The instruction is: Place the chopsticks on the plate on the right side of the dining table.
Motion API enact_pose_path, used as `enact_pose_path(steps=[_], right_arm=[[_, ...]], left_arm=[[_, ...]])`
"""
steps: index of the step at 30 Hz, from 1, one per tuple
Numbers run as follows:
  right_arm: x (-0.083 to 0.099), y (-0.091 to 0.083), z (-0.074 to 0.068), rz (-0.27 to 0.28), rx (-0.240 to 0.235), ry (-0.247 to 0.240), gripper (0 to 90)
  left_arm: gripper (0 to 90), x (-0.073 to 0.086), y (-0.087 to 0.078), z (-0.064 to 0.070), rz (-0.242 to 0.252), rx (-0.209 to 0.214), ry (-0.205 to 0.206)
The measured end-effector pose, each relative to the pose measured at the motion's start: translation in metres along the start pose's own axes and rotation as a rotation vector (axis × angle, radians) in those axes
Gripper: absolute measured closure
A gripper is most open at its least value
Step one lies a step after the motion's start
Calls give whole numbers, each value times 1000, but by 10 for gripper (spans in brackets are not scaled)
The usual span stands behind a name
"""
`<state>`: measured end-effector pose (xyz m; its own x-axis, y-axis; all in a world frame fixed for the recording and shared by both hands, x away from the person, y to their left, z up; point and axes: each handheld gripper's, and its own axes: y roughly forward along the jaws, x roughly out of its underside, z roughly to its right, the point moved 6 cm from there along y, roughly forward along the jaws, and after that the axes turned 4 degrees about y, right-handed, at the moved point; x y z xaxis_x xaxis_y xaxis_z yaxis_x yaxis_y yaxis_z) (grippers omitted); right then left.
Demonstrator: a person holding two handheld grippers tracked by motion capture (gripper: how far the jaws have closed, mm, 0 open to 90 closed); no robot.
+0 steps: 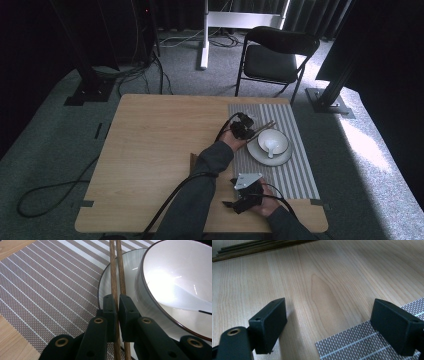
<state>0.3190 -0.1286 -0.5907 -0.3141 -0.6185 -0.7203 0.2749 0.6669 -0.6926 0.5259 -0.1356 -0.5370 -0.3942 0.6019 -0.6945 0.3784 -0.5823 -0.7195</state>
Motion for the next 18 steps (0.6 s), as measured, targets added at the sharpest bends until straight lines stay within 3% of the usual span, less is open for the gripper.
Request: enact_pose_path(steps=[18], right_arm=[[0,0,0,0,0,0,127]], left_arm=[[841,1,8,-1,-11,-6,-3]])
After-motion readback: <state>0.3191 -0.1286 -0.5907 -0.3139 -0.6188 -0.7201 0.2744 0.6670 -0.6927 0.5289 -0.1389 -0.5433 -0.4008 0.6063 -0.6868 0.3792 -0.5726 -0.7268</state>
